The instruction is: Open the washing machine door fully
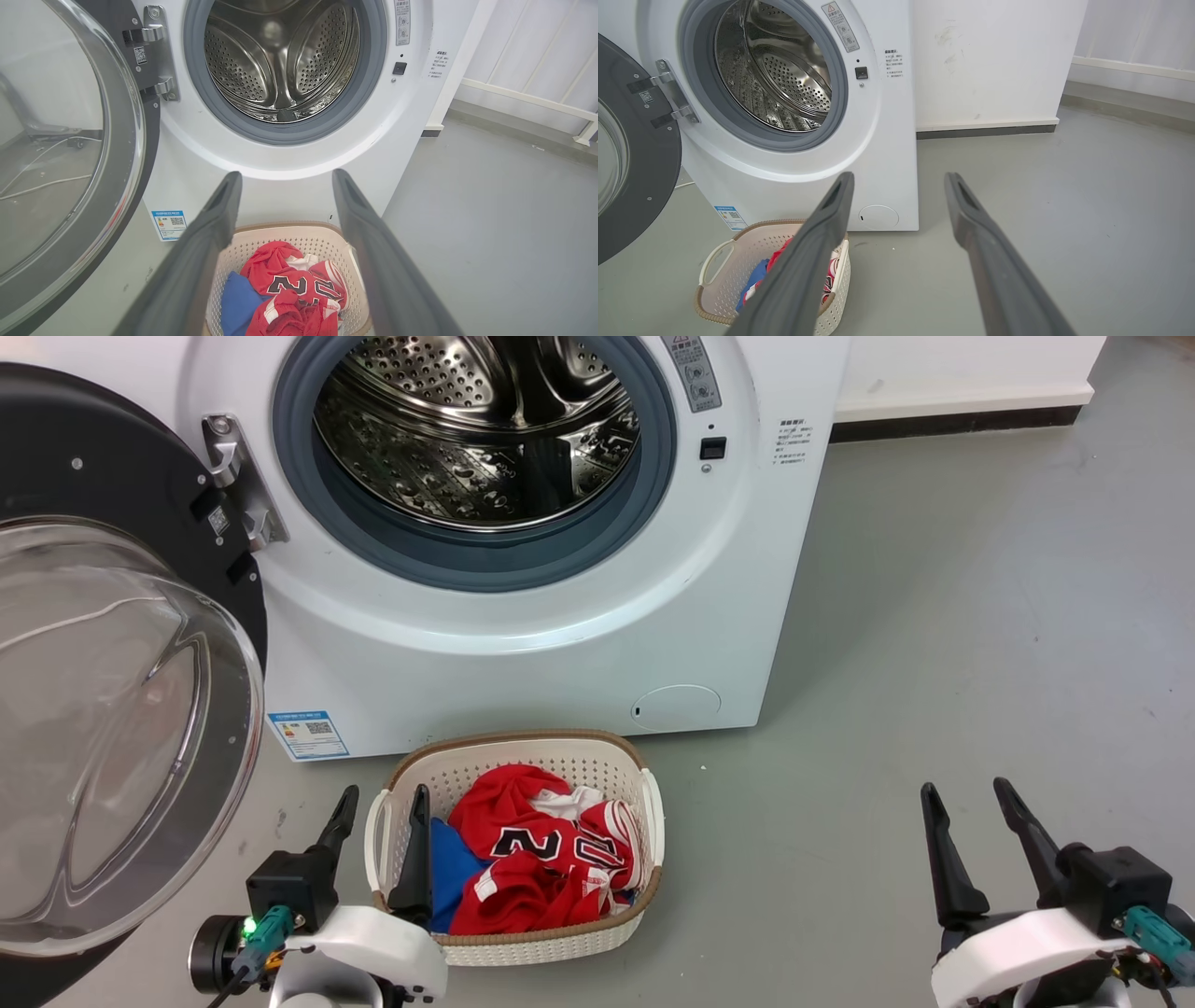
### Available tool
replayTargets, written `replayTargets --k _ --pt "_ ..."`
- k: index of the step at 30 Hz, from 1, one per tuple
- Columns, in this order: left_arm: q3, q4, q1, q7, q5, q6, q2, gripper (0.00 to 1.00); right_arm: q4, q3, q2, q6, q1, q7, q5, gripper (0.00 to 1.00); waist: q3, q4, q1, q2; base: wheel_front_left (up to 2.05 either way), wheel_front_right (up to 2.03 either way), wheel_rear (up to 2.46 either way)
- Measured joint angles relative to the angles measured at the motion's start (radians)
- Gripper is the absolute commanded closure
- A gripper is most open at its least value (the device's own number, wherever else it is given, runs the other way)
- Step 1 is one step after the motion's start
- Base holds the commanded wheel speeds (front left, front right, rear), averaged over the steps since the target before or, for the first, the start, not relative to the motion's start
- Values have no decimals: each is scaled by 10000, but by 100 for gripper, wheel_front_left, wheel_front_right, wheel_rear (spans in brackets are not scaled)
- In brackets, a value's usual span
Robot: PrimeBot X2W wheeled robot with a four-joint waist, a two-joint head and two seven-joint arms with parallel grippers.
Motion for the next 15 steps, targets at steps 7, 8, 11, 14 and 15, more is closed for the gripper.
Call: replayTargets --k 7,8,11,14,15 --pt "40 21 -16 -13 61 -46 -63 0 4 178 -46 0 -170 -111 44 0 47 33 0 0 0 0 0" --pt "44 19 -17 -13 100 -58 -67 0 8 190 -52 0 -170 -127 44 0 50 42 0 0 0 0 0" --pt "63 -8 -23 -15 127 -61 -92 0 31 240 -58 0 -170 -167 46 0 38 63 0 0 0 0 0" --pt "98 -25 -23 -17 128 -90 -111 0 59 286 -61 0 -170 -171 59 0 22 67 0 0 0 0 0" --pt "115 -36 -23 -17 128 -90 -117 0 67 295 -65 0 -170 -171 63 0 19 67 0 0 0 0 0"
